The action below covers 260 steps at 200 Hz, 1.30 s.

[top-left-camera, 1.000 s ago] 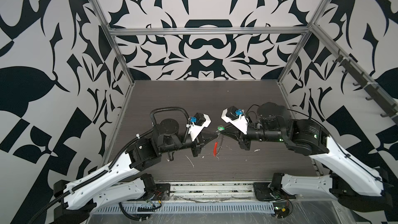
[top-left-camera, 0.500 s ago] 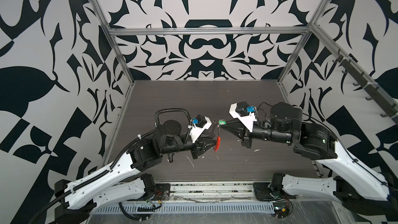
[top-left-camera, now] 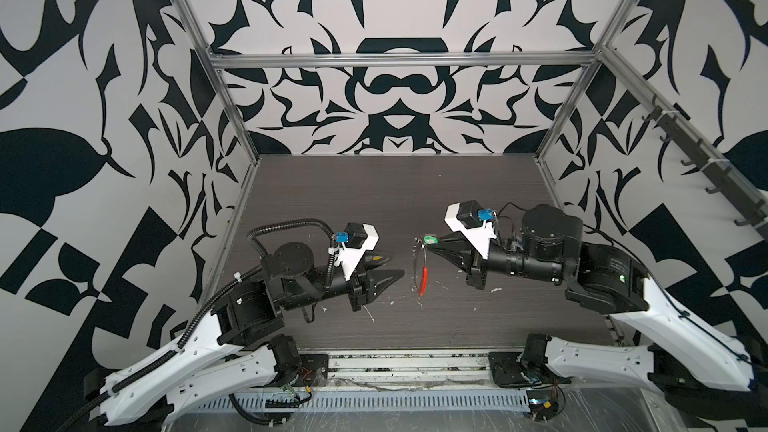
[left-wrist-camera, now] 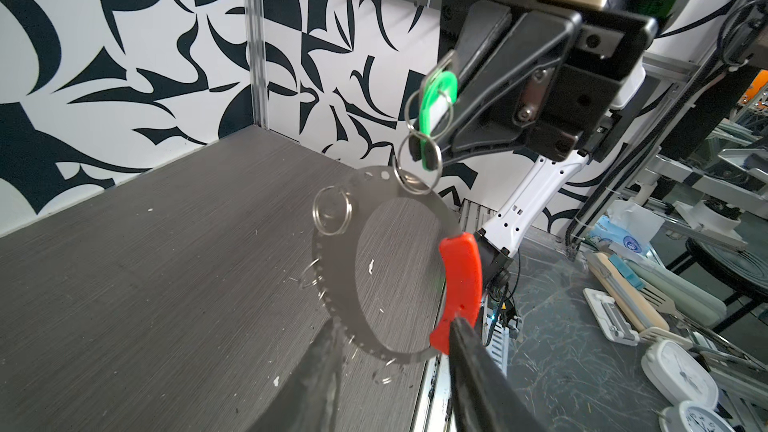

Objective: Remove the keys from the keyring

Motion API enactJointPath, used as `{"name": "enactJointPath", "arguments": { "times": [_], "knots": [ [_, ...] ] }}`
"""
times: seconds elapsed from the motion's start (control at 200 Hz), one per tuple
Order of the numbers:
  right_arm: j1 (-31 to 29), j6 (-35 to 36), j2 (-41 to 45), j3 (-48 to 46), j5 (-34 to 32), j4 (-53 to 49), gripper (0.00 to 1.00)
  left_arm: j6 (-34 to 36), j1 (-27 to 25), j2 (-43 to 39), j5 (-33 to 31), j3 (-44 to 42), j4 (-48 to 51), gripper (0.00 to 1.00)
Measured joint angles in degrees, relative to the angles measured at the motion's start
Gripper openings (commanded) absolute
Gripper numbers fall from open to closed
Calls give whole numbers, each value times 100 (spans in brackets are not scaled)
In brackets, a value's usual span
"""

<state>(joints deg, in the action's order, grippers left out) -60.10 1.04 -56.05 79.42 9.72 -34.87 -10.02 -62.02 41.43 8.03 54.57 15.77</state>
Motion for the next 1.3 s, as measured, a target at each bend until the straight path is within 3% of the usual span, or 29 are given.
{"name": "enactJointPath", "arguments": {
  "times": [0.24, 0.89, 1.14, 1.3],
  "knots": [
    [0, -101, 37, -125, -2, 57, 0, 214, 0, 636, 162, 404, -50, 47],
    [0, -208, 138, -225, -7, 190, 0, 695, -376, 876, -83, 868, -70, 50],
    [0, -238, 138, -225, 4, 221, 0, 1008, -713, 1119, -706, 968, -57, 49],
    [0, -240, 144, -254, 9, 234, 0, 1307, -1082, 1255, -1259, 1025, -44, 42]
  ]
}}
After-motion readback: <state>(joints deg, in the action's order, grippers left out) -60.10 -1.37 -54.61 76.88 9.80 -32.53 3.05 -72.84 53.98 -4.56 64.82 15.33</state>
